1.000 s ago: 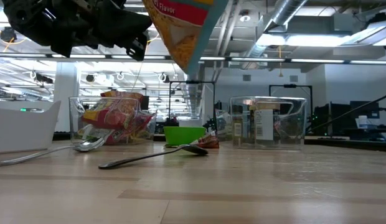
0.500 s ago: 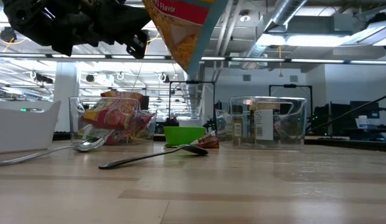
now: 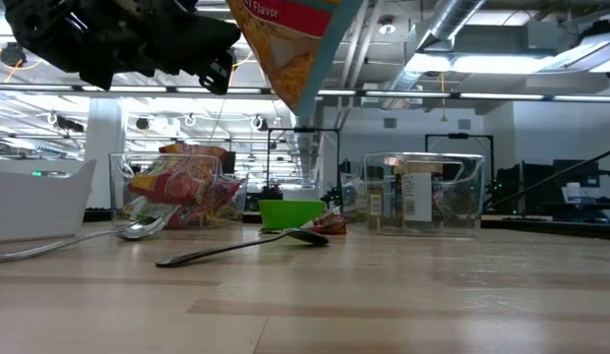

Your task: Pick & Place Food Item

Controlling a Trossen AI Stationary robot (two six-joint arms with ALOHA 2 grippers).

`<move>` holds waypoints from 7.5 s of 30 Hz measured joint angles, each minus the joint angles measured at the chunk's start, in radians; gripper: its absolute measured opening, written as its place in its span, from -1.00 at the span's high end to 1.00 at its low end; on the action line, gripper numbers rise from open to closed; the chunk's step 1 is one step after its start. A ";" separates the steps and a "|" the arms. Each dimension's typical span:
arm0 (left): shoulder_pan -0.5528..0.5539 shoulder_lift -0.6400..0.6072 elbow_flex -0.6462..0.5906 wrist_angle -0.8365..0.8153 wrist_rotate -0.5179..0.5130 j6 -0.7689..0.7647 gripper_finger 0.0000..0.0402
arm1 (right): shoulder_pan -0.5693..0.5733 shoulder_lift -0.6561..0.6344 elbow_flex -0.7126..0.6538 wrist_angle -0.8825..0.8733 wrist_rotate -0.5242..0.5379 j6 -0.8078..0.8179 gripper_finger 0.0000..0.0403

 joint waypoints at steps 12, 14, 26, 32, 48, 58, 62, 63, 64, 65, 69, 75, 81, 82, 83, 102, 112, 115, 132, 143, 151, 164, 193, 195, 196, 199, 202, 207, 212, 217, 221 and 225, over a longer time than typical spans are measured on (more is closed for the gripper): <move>-0.066 0.000 0.000 -0.004 0.002 0.041 0.33 | 0.011 0.000 0.000 0.000 0.000 0.000 0.95; -0.070 0.000 0.000 0.012 0.002 0.038 0.23 | 0.010 0.000 0.000 0.000 0.000 0.000 0.95; -0.097 0.027 -0.001 0.100 0.000 0.034 -0.03 | 0.011 0.000 0.000 0.000 0.000 0.000 0.95; -0.097 0.101 0.000 0.211 0.000 0.033 -0.01 | 0.011 0.000 0.000 0.000 0.000 0.000 0.95; -0.098 0.243 0.076 0.286 0.003 -0.019 0.04 | 0.011 0.000 0.000 -0.002 0.000 -0.001 0.95; -0.098 0.249 0.076 0.288 0.003 -0.019 0.19 | 0.008 0.000 0.000 -0.009 0.000 -0.001 0.95; -0.098 0.249 0.076 0.286 0.003 -0.019 0.32 | 0.008 0.000 0.000 -0.009 0.000 0.000 0.95; -0.098 0.249 0.076 0.287 0.003 -0.019 0.35 | 0.008 0.000 0.000 -0.009 0.000 0.000 0.95; -0.098 0.249 0.076 0.286 0.003 -0.019 0.39 | 0.008 0.000 0.000 -0.009 0.000 0.000 0.95; -0.098 0.249 0.076 0.287 0.003 -0.018 0.43 | 0.008 0.000 0.000 -0.009 0.000 0.000 0.95; -0.098 0.249 0.077 0.287 0.003 -0.017 0.58 | 0.008 0.000 0.000 -0.009 0.001 0.000 0.95; -0.098 0.249 0.077 0.287 0.003 -0.016 0.80 | 0.008 0.000 0.000 -0.009 0.002 0.000 0.95; -0.098 0.249 0.077 0.288 0.003 -0.016 0.98 | 0.008 0.000 0.000 -0.009 0.002 0.000 0.95; -0.098 0.249 0.077 0.288 0.003 -0.016 0.99 | 0.008 0.000 0.000 -0.009 0.003 0.000 0.95; -0.098 0.249 0.077 0.289 0.003 -0.016 0.98 | 0.008 0.000 0.000 -0.009 0.003 0.000 0.95; -0.098 0.249 0.077 0.291 0.001 -0.016 1.00 | 0.008 0.000 0.000 -0.005 0.004 0.041 0.95; -0.097 0.249 0.077 0.290 -0.002 -0.015 1.00 | -0.004 0.000 0.000 0.002 0.003 0.184 0.68; -0.097 0.249 0.077 0.290 -0.001 -0.015 1.00 | -0.004 0.000 0.000 0.002 0.003 0.184 0.53; -0.097 0.249 0.077 0.290 -0.164 -0.019 1.00 | -0.004 -0.072 0.002 -0.191 0.004 0.232 0.37; -0.097 0.249 0.077 0.297 -0.376 -0.019 1.00 | -0.006 -0.187 0.002 -0.436 0.249 0.393 0.62; -0.097 0.249 0.077 0.303 -0.397 -0.019 1.00 | -0.096 -0.217 0.002 -0.438 0.412 0.383 0.93; -0.097 0.249 0.077 0.306 -0.397 -0.019 1.00 | -0.422 -0.234 0.001 -0.438 0.412 0.404 0.99; 0.372 -0.297 0.076 -0.055 -0.562 0.067 1.00 | -0.601 -0.234 0.001 -0.472 0.401 0.550 1.00; 0.433 -0.325 0.076 -0.087 -0.562 0.075 1.00 | -0.599 -0.234 0.001 -0.472 0.401 0.550 1.00; 0.463 -0.335 0.076 -0.106 -0.562 0.075 1.00 | -0.599 -0.234 0.001 -0.472 0.401 0.550 1.00; 0.549 -0.337 0.076 -0.118 -0.562 0.087 1.00 | -0.599 -0.234 0.001 -0.472 0.401 0.550 1.00; 0.621 -0.312 0.076 -0.122 -0.562 0.088 1.00 | -0.599 -0.234 0.001 -0.472 0.401 0.550 1.00; 0.705 -0.249 0.076 -0.122 -0.562 0.088 1.00 | -0.599 -0.234 0.001 -0.472 0.400 0.550 1.00; 0.756 -0.153 0.076 -0.121 -0.541 0.089 1.00 | -0.599 -0.234 0.001 -0.472 0.396 0.550 1.00; 0.820 -0.071 0.076 -0.088 -0.487 0.090 1.00 | -0.599 -0.234 0.001 -0.472 0.396 0.550 1.00; 0.859 -0.024 0.077 -0.032 -0.445 0.090 1.00 | -0.599 -0.234 0.001 -0.472 0.396 0.543 1.00; 0.893 0.010 0.077 -0.018 -0.428 0.090 1.00 | -0.599 -0.234 0.001 -0.472 0.396 0.542 1.00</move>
